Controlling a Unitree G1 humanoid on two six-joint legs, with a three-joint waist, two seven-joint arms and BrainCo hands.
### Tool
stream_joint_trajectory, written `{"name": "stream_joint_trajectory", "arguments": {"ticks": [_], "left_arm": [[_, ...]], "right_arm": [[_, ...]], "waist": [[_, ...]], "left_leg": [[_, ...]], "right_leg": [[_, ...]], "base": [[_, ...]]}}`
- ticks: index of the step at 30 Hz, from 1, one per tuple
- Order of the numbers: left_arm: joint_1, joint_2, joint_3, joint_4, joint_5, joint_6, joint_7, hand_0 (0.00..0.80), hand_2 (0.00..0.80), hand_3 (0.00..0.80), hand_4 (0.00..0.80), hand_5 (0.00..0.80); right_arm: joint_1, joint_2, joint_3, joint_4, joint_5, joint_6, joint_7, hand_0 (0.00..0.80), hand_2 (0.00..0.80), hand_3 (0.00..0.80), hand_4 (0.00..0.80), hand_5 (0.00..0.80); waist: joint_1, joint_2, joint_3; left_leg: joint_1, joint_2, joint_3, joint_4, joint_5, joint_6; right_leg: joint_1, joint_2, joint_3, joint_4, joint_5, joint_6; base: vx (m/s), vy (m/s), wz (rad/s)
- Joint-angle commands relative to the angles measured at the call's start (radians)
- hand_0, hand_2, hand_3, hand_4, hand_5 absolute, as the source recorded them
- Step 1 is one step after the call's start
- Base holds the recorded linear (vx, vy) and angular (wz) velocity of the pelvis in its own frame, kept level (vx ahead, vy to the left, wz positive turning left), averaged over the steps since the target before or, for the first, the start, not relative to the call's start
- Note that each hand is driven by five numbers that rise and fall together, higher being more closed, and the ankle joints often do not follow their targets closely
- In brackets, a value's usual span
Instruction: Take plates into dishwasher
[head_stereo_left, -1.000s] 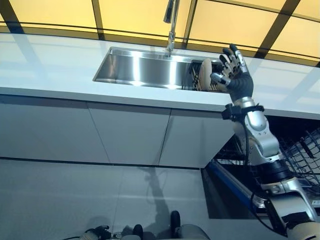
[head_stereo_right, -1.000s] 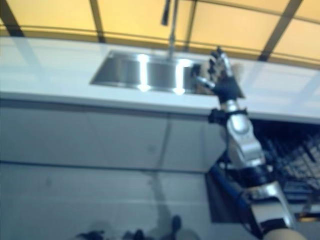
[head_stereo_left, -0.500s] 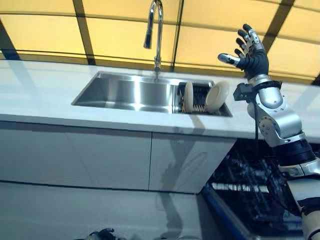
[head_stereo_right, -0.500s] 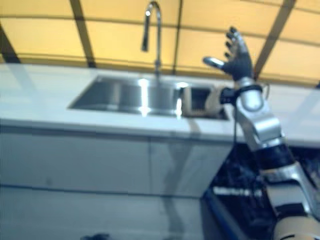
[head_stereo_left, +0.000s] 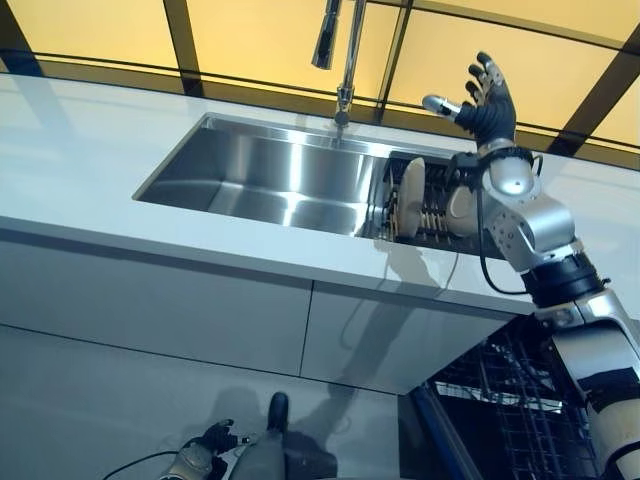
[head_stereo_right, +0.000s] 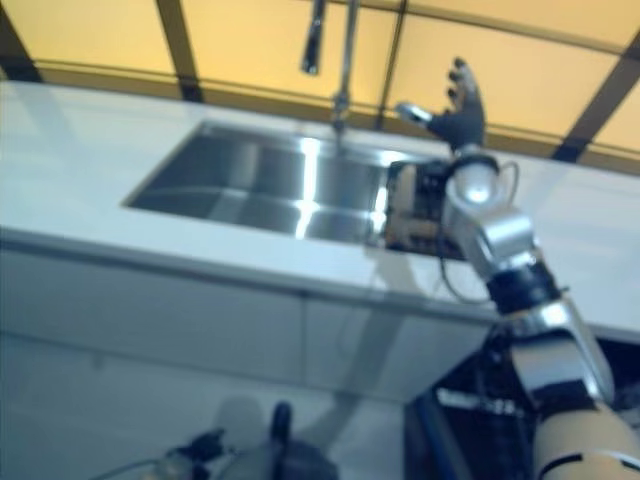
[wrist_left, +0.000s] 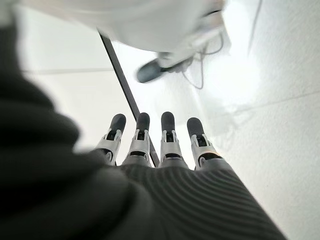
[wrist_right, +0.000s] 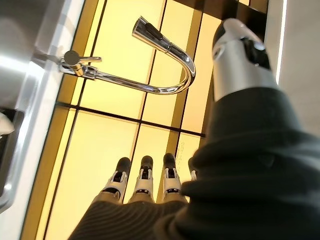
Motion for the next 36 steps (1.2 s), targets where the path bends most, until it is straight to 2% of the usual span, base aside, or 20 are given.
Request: {"name": "stream_joint_trajectory", "arguments": {"ticks": [1,5,8,10,11,14,15,17,19,20,22,24,25,26,29,32,36], "left_arm": [[0.015,0.020,-0.035,0.012,-0.034,-0.004,0.011,0.000,0.000,0.000,0.000,0.000],[0.004,0.022,-0.049,0.017,-0.031,0.009,0.015,0.000,0.000,0.000,0.000,0.000],[-0.006,0.035,-0.062,0.014,-0.042,-0.002,0.017,0.000,0.000,0.000,0.000,0.000],[-0.010,0.044,-0.072,0.017,-0.038,-0.010,0.014,0.000,0.000,0.000,0.000,0.000],[-0.012,0.051,-0.079,0.020,-0.034,-0.011,0.014,0.000,0.000,0.000,0.000,0.000],[-0.017,0.064,-0.091,0.022,-0.032,-0.012,0.004,0.000,0.000,0.000,0.000,0.000],[-0.017,0.068,-0.098,0.018,-0.039,-0.012,-0.001,0.000,0.000,0.000,0.000,0.000],[-0.015,0.074,-0.102,0.003,-0.040,-0.005,-0.006,0.000,0.000,0.000,0.000,0.000],[-0.019,0.078,-0.105,-0.008,-0.049,0.009,-0.010,0.000,0.000,0.000,0.000,0.000],[-0.027,0.085,-0.105,-0.014,-0.049,0.013,-0.017,0.000,0.000,0.000,0.000,0.000],[-0.032,0.090,-0.100,-0.018,-0.048,0.018,-0.019,0.000,0.000,0.000,0.000,0.000],[-0.037,0.092,-0.088,-0.019,-0.044,0.027,-0.020,0.000,0.000,0.000,0.000,0.000],[-0.037,0.091,-0.085,-0.020,-0.043,0.030,-0.018,0.000,0.000,0.000,0.000,0.000],[-0.036,0.088,-0.080,-0.021,-0.039,0.036,-0.016,0.000,0.000,0.000,0.000,0.000],[-0.031,0.079,-0.073,-0.025,-0.020,0.051,-0.012,0.000,0.000,0.000,0.000,0.000],[-0.026,0.085,-0.072,-0.030,-0.016,0.059,-0.019,0.000,0.000,0.000,0.000,0.000],[-0.025,0.086,-0.073,-0.030,-0.026,0.062,-0.022,0.000,0.000,0.000,0.000,0.000]], "right_arm": [[-0.094,-0.049,-0.037,0.064,0.008,-0.054,0.028,0.000,0.000,0.000,0.000,0.000],[-0.081,-0.094,-0.071,0.099,0.008,-0.035,0.013,0.000,0.000,0.000,0.000,0.000],[-0.076,-0.134,-0.098,0.164,0.039,-0.055,0.033,0.000,0.000,0.000,0.000,0.000],[-0.070,-0.157,-0.117,0.189,0.058,-0.052,0.045,0.000,0.000,0.000,0.000,0.000],[-0.060,-0.173,-0.131,0.200,0.067,-0.049,0.056,0.000,0.000,0.000,0.000,0.000],[-0.026,-0.188,-0.155,0.204,0.072,-0.059,0.074,0.000,0.000,0.000,0.000,0.000],[-0.010,-0.194,-0.162,0.194,0.071,-0.060,0.075,0.000,0.000,0.000,0.000,0.000],[-0.006,-0.200,-0.169,0.191,0.061,-0.062,0.071,0.000,0.000,0.000,0.000,0.000],[-0.023,-0.202,-0.164,0.194,0.059,-0.052,0.061,0.000,0.000,0.000,0.000,0.000],[-0.047,-0.213,-0.158,0.203,0.060,-0.037,0.053,0.000,0.000,0.000,0.000,0.000],[-0.068,-0.228,-0.145,0.219,0.073,-0.016,0.052,0.000,0.000,0.000,0.000,0.000],[-0.076,-0.250,-0.129,0.235,0.093,0.043,0.080,0.000,0.000,0.000,0.000,0.000],[-0.075,-0.258,-0.122,0.239,0.103,0.069,0.090,0.000,0.000,0.000,0.000,0.000],[-0.068,-0.268,-0.115,0.248,0.111,0.129,0.117,0.000,0.000,0.000,0.000,0.000],[-0.043,-0.285,-0.105,0.282,0.137,0.238,0.166,0.000,0.000,0.000,0.000,0.000],[-0.033,-0.300,-0.094,0.336,0.112,0.281,0.202,0.000,0.000,0.000,0.000,0.000],[-0.038,-0.315,-0.095,0.417,0.092,0.296,0.232,0.000,0.000,0.000,0.000,0.000]], "waist": [[0.009,-0.039,-0.064],[-0.001,-0.056,-0.085],[-0.009,-0.070,-0.107],[-0.015,-0.069,-0.117],[-0.021,-0.066,-0.125],[-0.033,-0.040,-0.126],[-0.041,-0.019,-0.118],[-0.048,-0.003,-0.109],[-0.051,0.002,-0.103],[-0.052,0.000,-0.098],[-0.060,-0.009,-0.089],[-0.074,-0.021,-0.081],[-0.080,-0.024,-0.080],[-0.089,-0.029,-0.079],[-0.107,-0.039,-0.081],[-0.116,-0.043,-0.082],[-0.110,-0.044,-0.095]], "left_leg": [[-0.031,-0.030,0.061,0.012,0.042,0.046],[-0.003,-0.041,0.083,0.051,-0.015,0.074],[0.036,-0.064,0.076,0.025,-0.029,0.101],[0.057,-0.076,0.067,0.009,-0.033,0.113],[0.072,-0.085,0.058,-0.001,-0.038,0.124],[0.112,-0.092,0.037,-0.013,-0.054,0.141],[0.143,-0.088,0.028,-0.020,-0.065,0.146],[0.182,-0.088,0.022,-0.035,-0.076,0.150],[0.212,-0.088,0.021,-0.056,-0.077,0.148],[0.225,-0.087,0.021,-0.071,-0.076,0.142],[0.245,-0.086,0.021,-0.081,-0.086,0.133],[0.263,-0.082,0.028,-0.091,-0.101,0.121],[0.268,-0.081,0.029,-0.094,-0.105,0.119],[0.270,-0.085,0.028,-0.096,-0.111,0.117],[0.279,-0.092,0.016,-0.096,-0.123,0.116],[0.289,-0.096,0.006,-0.096,-0.130,0.119],[0.290,-0.089,0.006,-0.096,-0.127,0.115]], "right_leg": [[-0.043,-0.055,-0.020,0.112,-0.030,0.103],[-0.043,-0.096,-0.071,0.161,-0.053,0.126],[-0.092,-0.139,-0.094,0.274,0.025,0.169],[-0.118,-0.158,-0.100,0.351,0.069,0.185],[-0.150,-0.172,-0.105,0.437,0.112,0.198],[-0.244,-0.193,-0.127,0.659,0.196,0.201],[-0.310,-0.200,-0.143,0.764,0.215,0.198],[-0.387,-0.211,-0.159,0.823,0.215,0.192],[-0.422,-0.227,-0.195,0.760,0.191,0.184],[-0.436,-0.222,-0.216,0.646,0.149,0.179],[-0.430,-0.222,-0.237,0.477,0.143,0.186],[-0.423,-0.203,-0.247,0.295,0.138,0.200],[-0.417,-0.191,-0.246,0.252,0.145,0.205],[-0.420,-0.176,-0.234,0.218,0.152,0.209],[-0.430,-0.157,-0.211,0.176,0.182,0.213],[-0.446,-0.152,-0.192,0.190,0.209,0.220],[-0.402,-0.144,-0.189,0.154,0.181,0.204]], "base": [[0.273,0.189,-0.46],[0.289,0.206,-0.37],[0.250,0.201,0.03],[0.263,0.227,0.07],[0.242,0.231,0.02],[0.230,0.275,-0.06],[0.189,0.276,-0.06],[0.160,0.228,-0.01],[0.129,0.087,-0.02],[0.118,-0.021,-0.06],[0.111,-0.072,0.01],[0.097,-0.083,0.04],[0.077,-0.058,0.01],[0.061,-0.032,-0.04],[0.078,-0.029,-0.04],[0.077,-0.041,0.04],[0.081,-0.070,0.09]]}}
